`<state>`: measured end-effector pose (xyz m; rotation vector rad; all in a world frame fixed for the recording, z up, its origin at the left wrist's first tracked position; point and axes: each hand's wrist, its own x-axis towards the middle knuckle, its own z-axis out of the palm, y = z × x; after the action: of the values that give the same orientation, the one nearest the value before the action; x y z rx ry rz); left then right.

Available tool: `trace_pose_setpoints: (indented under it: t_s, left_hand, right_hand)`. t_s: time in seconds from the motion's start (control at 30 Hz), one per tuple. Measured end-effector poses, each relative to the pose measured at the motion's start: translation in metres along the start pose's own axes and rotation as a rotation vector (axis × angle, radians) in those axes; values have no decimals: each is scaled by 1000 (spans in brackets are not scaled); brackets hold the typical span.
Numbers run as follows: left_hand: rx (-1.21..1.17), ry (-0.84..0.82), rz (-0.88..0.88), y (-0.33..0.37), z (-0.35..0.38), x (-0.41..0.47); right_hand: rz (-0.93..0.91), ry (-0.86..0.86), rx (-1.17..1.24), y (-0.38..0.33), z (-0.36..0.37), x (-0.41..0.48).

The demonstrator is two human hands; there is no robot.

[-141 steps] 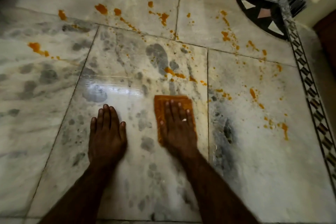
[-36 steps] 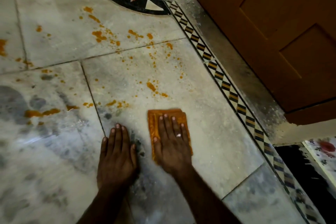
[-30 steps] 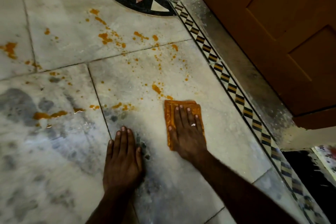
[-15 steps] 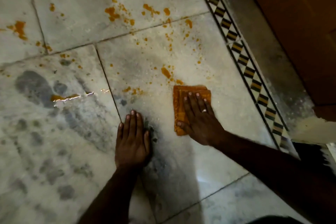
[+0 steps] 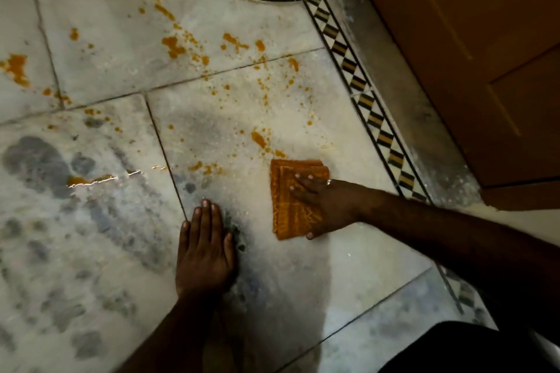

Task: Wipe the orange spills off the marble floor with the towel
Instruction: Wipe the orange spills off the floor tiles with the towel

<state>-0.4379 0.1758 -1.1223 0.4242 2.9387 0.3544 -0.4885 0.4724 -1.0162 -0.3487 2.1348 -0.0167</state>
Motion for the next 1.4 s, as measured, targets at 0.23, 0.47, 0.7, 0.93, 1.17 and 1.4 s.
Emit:
trace_pose_setpoints:
  t_s: [0.23, 0.47, 0.7, 0.93, 1.17, 1.4]
  left_hand:
    - [-49, 75, 14, 2, -8, 0]
    - [-57, 57, 10, -2, 0, 0]
    - [-79, 72, 44, -7, 3, -1]
    - [-58, 67, 54, -7, 2, 1]
    - [-126, -240, -35, -1, -36, 19]
    - [-436, -438, -100, 65, -80, 47]
  right_hand:
    - [77, -136, 71, -10, -24, -9]
    - [13, -156, -10, -23, -10, -18]
    - [28, 109, -247, -41, 7, -13]
    - [5, 301, -348, -35, 55, 7]
    - [-60, 565, -357, -24, 80, 14]
    - [-102, 469, 208, -14, 17, -18]
